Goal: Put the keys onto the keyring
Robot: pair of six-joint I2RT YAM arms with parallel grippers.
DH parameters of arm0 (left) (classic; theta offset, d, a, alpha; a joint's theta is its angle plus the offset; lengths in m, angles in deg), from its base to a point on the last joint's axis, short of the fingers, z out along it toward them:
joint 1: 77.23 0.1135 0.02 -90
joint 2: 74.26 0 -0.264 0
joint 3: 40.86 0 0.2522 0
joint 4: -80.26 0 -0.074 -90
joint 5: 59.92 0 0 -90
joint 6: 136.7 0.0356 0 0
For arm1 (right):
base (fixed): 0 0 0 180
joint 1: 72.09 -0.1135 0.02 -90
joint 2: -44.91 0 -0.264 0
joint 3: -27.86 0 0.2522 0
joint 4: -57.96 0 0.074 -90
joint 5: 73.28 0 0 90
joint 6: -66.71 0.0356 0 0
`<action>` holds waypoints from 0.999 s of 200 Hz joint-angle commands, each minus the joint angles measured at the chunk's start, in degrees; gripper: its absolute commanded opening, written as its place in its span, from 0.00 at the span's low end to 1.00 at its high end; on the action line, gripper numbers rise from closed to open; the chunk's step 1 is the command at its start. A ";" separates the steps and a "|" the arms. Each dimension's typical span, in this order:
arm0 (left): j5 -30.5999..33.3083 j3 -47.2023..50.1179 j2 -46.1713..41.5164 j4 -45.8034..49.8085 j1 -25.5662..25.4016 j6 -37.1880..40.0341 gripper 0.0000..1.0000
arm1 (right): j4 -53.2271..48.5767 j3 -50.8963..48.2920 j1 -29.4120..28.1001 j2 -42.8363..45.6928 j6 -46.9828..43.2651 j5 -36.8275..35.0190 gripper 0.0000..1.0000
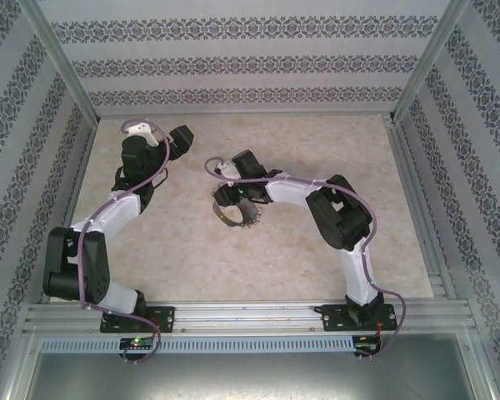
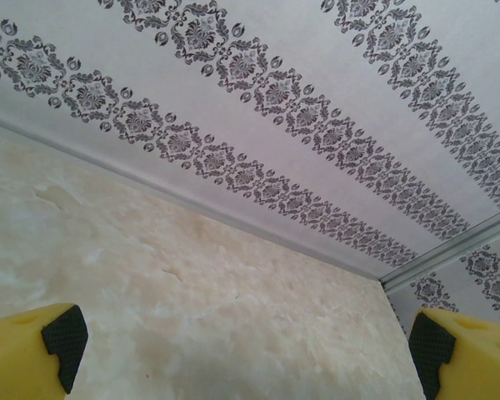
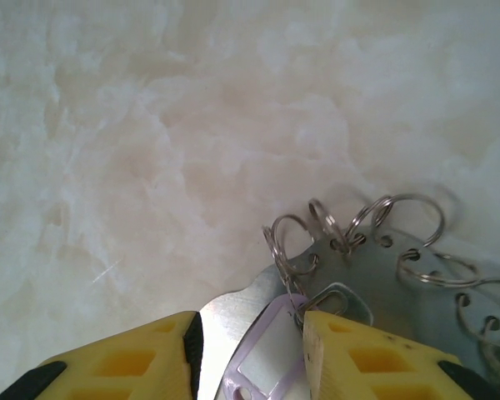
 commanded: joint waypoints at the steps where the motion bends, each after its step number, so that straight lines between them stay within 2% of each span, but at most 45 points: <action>1: -1.26 -1.80 0.76 -0.60 1.03 -0.96 1.00 | -1.88 1.93 0.40 1.17 -2.01 -1.50 0.39; 86: -1.91 -2.24 0.94 -0.69 1.11 -1.45 1.00 | -5.71 7.72 0.18 -3.68 -3.78 -1.47 0.40; 200: -2.21 -1.98 0.74 -1.31 1.34 -1.82 1.00 | -7.99 9.97 -1.42 -7.27 -5.51 -2.50 0.38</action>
